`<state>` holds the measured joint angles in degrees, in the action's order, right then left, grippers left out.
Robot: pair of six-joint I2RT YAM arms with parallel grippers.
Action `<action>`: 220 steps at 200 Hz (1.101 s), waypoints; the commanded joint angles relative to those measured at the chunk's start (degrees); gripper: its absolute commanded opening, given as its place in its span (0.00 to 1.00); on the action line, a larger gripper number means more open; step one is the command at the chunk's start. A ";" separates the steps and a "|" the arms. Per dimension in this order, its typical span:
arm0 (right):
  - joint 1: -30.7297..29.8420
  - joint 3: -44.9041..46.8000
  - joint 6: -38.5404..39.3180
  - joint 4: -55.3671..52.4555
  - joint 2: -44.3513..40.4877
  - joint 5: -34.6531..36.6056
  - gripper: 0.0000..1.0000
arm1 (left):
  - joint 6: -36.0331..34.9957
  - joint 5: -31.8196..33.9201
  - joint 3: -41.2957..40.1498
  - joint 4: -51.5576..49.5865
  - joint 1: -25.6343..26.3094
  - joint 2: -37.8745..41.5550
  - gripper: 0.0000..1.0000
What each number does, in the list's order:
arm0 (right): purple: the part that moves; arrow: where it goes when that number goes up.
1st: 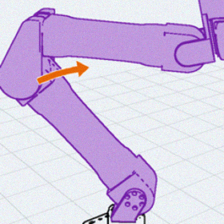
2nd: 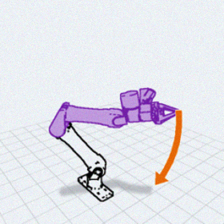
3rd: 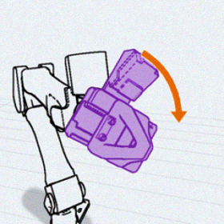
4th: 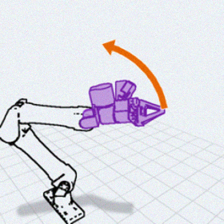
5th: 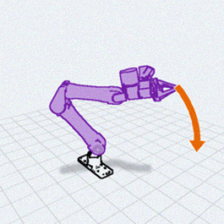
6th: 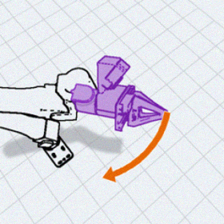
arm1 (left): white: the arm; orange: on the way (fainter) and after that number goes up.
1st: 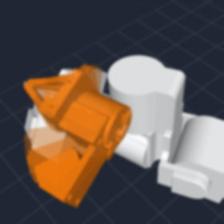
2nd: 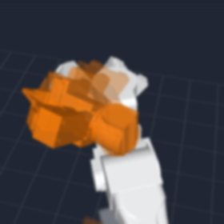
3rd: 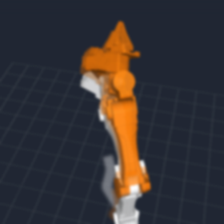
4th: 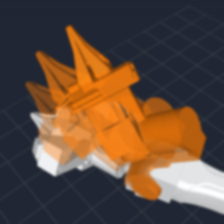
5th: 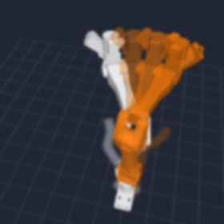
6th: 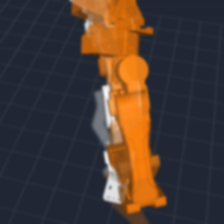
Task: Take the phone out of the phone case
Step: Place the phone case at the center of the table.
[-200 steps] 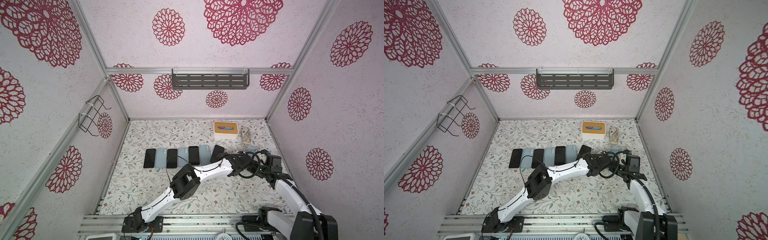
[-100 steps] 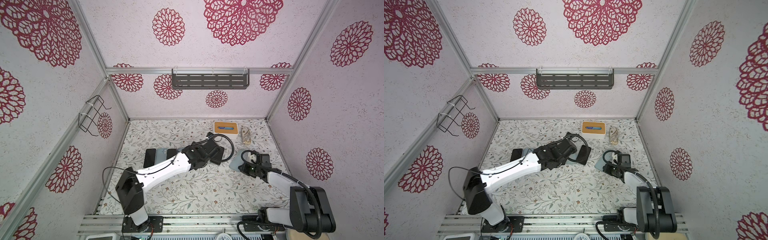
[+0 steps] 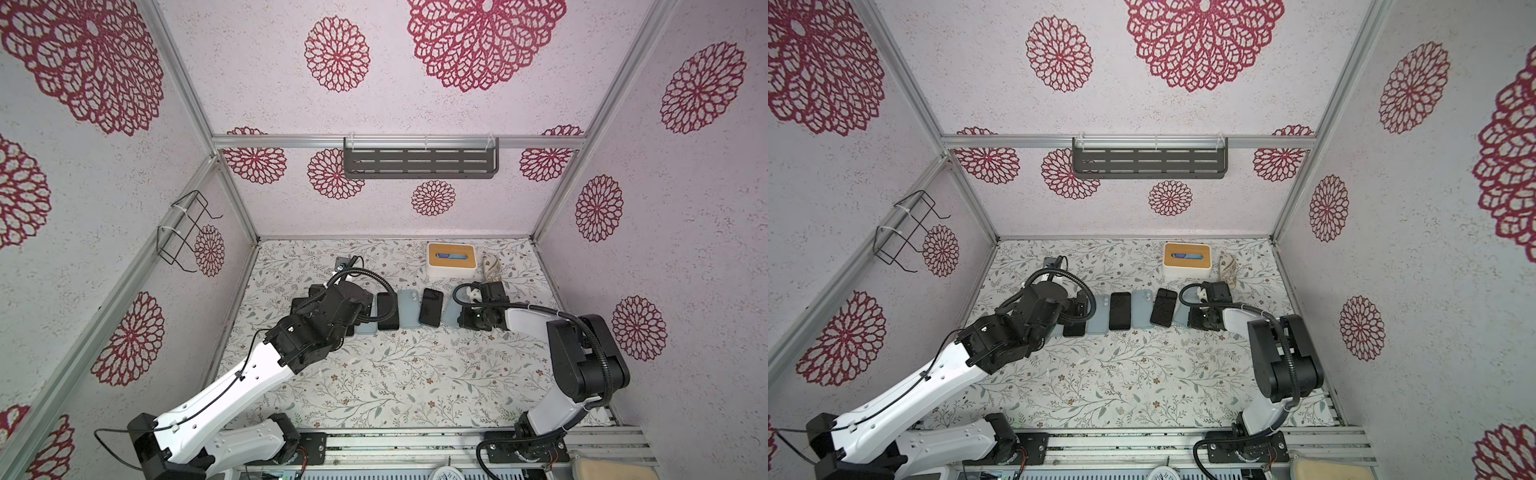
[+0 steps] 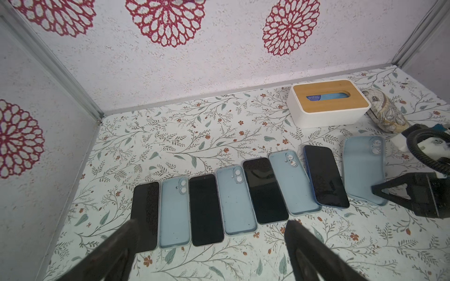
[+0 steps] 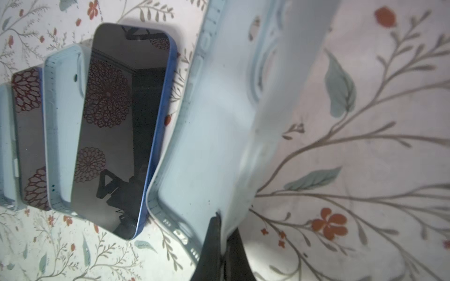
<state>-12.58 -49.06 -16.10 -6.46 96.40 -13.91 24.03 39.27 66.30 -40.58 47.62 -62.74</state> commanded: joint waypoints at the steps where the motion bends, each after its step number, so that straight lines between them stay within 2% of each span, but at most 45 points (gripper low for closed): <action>1: -0.67 -2.57 6.24 -7.21 1.10 6.70 0.00 | 1.54 1.20 -1.71 -2.35 -0.09 2.18 0.97; 50: -2.25 -7.72 14.60 -17.57 3.45 11.08 0.00 | 2.29 -0.55 -4.36 -1.61 -0.30 2.50 0.97; 108: -4.19 -8.37 18.03 -22.00 1.13 16.21 0.00 | 5.45 -16.26 -8.73 13.35 -0.31 -9.07 0.97; 147: -4.24 -11.67 21.60 -22.57 4.03 14.25 0.00 | 8.23 -23.29 -6.61 20.92 -1.21 -19.29 1.00; 165: -4.60 -13.06 22.81 -22.46 6.05 12.84 0.00 | 9.98 -26.67 -6.40 24.14 -2.11 -22.54 0.98; 220: -6.78 -16.22 26.53 -25.27 9.47 10.65 0.04 | 10.75 -27.93 -8.07 27.06 -2.42 -22.43 0.97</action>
<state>-17.28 -64.42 7.09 -26.94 103.59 -1.67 34.15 12.86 58.41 -16.88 45.58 -86.70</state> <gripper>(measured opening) 0.056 0.973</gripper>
